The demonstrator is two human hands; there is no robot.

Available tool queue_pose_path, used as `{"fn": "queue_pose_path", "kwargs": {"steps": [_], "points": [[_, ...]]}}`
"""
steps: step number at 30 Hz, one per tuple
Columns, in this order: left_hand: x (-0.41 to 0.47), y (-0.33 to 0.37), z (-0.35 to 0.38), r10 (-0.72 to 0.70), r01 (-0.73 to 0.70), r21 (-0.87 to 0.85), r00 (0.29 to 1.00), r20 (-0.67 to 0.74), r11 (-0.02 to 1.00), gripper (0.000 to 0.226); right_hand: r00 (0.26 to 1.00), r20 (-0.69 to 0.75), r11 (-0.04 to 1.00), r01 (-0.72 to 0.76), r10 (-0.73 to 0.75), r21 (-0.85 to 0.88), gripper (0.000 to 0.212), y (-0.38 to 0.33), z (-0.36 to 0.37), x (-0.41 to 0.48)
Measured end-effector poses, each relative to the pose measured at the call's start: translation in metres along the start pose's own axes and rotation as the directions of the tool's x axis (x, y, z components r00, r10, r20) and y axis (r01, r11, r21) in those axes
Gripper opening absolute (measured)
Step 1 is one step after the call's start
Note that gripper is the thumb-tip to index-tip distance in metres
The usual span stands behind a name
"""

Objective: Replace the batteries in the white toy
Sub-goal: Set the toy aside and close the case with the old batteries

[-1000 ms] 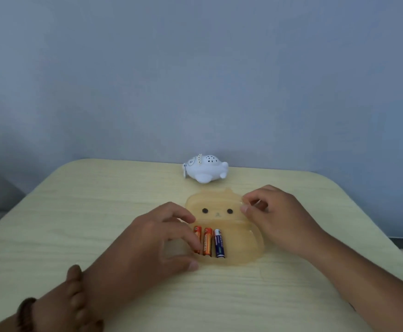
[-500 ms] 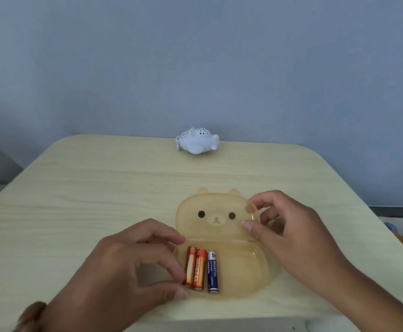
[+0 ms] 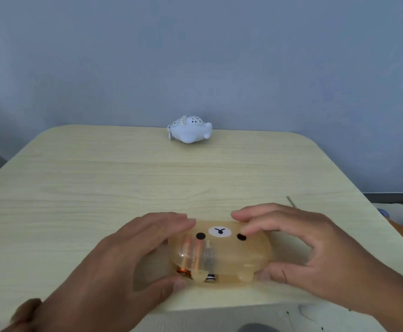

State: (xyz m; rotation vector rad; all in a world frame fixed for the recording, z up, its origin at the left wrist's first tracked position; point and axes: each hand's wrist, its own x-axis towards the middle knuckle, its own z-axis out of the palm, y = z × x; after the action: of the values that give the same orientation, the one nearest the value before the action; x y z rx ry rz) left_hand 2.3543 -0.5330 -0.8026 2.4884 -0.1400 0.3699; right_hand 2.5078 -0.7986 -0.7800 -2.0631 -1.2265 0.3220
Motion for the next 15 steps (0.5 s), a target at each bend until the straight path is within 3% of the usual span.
{"fn": "queue_pose_path", "kwargs": {"steps": [4, 9, 15], "points": [[-0.002, 0.001, -0.001, 0.011, -0.011, -0.012, 1.0, 0.005, 1.0, 0.068, 0.991, 0.123, 0.998, -0.056, 0.055, 0.001, 0.065, -0.007, 0.0, -0.004], [0.006, 0.01, -0.007, -0.009, 0.008, -0.106, 1.0, -0.014, 0.994, 0.051, 0.998, -0.008, 0.998, -0.059, 0.059, 0.006, 0.048, -0.017, 0.013, 0.001], [0.012, 0.011, -0.005, -0.105, 0.106, -0.157, 0.994, 0.018, 0.982, 0.051, 0.988, -0.017, 0.988, -0.153, 0.153, -0.008, 0.052, -0.026, 0.014, 0.005]]}}
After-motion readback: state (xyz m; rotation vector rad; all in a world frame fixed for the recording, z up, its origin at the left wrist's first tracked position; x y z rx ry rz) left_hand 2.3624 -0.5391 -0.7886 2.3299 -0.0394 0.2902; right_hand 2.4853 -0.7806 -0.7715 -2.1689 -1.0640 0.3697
